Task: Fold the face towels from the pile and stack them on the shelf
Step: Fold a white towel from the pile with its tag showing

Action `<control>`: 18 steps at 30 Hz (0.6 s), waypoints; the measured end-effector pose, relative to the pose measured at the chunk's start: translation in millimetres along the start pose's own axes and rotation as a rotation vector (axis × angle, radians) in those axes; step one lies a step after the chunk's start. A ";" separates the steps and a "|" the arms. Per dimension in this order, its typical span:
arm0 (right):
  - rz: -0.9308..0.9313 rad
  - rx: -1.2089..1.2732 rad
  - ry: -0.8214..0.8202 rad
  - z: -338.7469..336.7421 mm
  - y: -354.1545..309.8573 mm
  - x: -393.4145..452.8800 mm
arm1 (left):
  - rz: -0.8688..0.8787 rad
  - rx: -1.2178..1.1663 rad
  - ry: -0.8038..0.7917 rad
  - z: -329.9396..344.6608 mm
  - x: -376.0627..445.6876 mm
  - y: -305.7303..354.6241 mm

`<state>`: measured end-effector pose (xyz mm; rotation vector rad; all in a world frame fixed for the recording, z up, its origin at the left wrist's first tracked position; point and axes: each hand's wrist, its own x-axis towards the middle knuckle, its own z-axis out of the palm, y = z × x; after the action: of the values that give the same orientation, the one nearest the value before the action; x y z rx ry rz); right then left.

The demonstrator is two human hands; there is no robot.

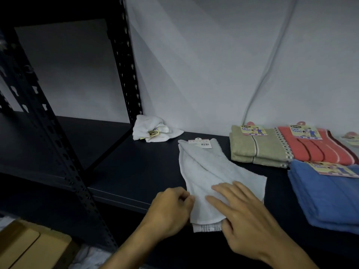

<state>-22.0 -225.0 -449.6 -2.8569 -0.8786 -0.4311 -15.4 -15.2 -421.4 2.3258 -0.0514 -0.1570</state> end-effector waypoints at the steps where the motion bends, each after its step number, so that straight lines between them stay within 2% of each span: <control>1: 0.022 0.033 -0.042 3.0 -1.6 3.0 | 0.070 0.065 0.015 -0.1 3.9 -3.9; 5: 0.116 0.226 -0.131 10.8 -3.3 20.6 | 0.315 0.398 0.068 0.1 23.2 -20.0; 7: 0.107 0.215 -0.132 17.9 -0.2 32.4 | 0.365 0.442 0.075 -3.5 37.2 -27.2; 15: 0.139 0.171 -0.084 27.5 -0.6 89.6 | 0.217 0.577 -0.136 -35.5 106.3 -51.1; 18: 0.049 0.131 -0.051 27.0 -3.7 91.3 | 0.237 0.608 -0.188 -40.3 115.0 -57.5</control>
<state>54.4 -168.1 -447.3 -2.7735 -0.8109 -0.2850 103.1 43.5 -446.8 2.8731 -0.5315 -0.2684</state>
